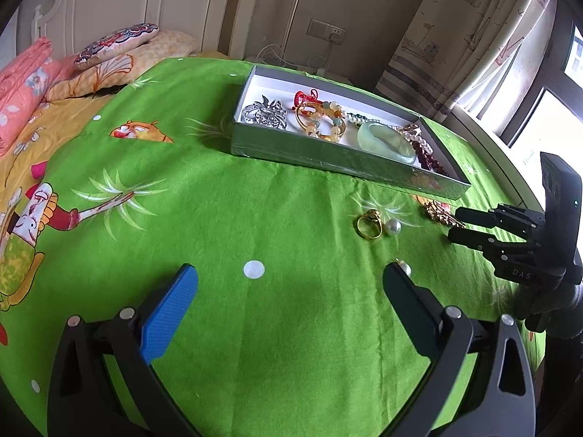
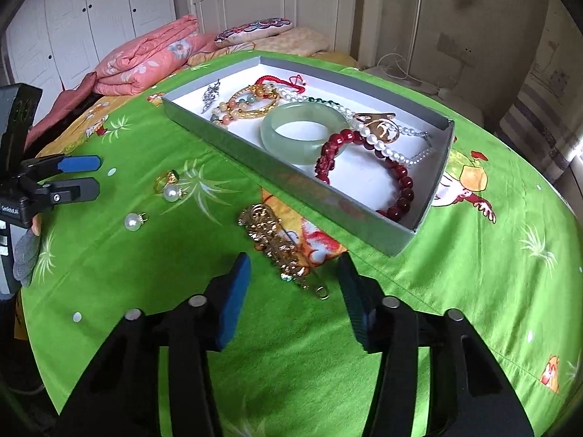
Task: Organize jewelry
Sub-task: 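Grasp the gold brooch with the right tool and lift it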
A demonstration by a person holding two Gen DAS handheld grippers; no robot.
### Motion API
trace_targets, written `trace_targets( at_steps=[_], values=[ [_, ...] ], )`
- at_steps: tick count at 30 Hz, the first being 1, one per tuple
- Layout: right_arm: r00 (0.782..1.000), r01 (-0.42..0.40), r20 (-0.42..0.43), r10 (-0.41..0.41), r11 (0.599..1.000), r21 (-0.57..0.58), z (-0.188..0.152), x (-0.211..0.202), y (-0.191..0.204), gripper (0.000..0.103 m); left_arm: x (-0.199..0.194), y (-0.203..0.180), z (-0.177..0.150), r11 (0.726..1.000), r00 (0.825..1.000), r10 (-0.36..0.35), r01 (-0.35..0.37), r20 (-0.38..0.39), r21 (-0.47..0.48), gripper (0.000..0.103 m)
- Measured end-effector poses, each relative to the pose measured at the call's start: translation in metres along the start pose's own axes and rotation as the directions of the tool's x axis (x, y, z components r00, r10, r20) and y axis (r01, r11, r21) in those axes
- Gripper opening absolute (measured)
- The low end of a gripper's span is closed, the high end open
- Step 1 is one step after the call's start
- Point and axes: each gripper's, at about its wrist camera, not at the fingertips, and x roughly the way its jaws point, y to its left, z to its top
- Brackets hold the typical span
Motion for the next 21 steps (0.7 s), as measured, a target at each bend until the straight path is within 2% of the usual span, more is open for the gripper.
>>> trace_targets(
  at_steps=[1, 3, 7, 9, 10, 12, 16, 21],
  values=[
    [1.0, -0.002, 0.003, 0.002, 1.0, -0.006, -0.002, -0.002, 0.003, 0.032, 0.0, 0.0, 0.0, 1.0, 1.0, 0.0, 0.0, 0.0, 0.0, 0.1],
    [1.0, 0.009, 0.011, -0.009, 1.0, -0.01, -0.006, -0.006, 0.009, 0.022, 0.0, 0.0, 0.0, 1.0, 1.0, 0.0, 0.0, 0.0, 0.0, 0.1],
    [0.998, 0.045, 0.045, -0.046, 0.999, 0.011, -0.015, -0.017, 0.019, 0.02, -0.001, -0.001, -0.001, 1.0, 1.0, -0.009, 0.009, -0.002, 0.009, 0.1],
    [0.997, 0.026, 0.074, -0.03, 0.998, 0.054, -0.021, -0.026, 0.018, 0.02, -0.001, -0.004, -0.002, 0.999, 1.0, -0.017, 0.017, -0.008, 0.027, 0.1],
    [0.996, 0.01, 0.091, -0.016, 0.997, 0.071, -0.024, -0.03, 0.018, 0.018, -0.001, -0.007, -0.002, 0.999, 1.0, -0.014, 0.015, -0.009, 0.041, 0.1],
    [0.993, -0.008, 0.12, -0.005, 0.995, 0.1, -0.029, -0.039, 0.019, 0.008, -0.002, -0.015, -0.002, 0.996, 1.0, -0.016, 0.016, -0.007, 0.088, 0.1],
    [0.989, -0.026, 0.15, 0.006, 0.991, 0.13, -0.036, -0.049, 0.02, 0.008, 0.0, -0.031, 0.0, 0.986, 1.0, 0.018, -0.017, -0.007, 0.166, 0.099],
    [0.994, -0.045, 0.102, 0.031, 0.99, 0.135, -0.036, -0.041, 0.021, 0.009, 0.011, -0.042, 0.006, 0.972, 0.998, 0.056, -0.048, -0.031, 0.23, 0.099]
  ],
)
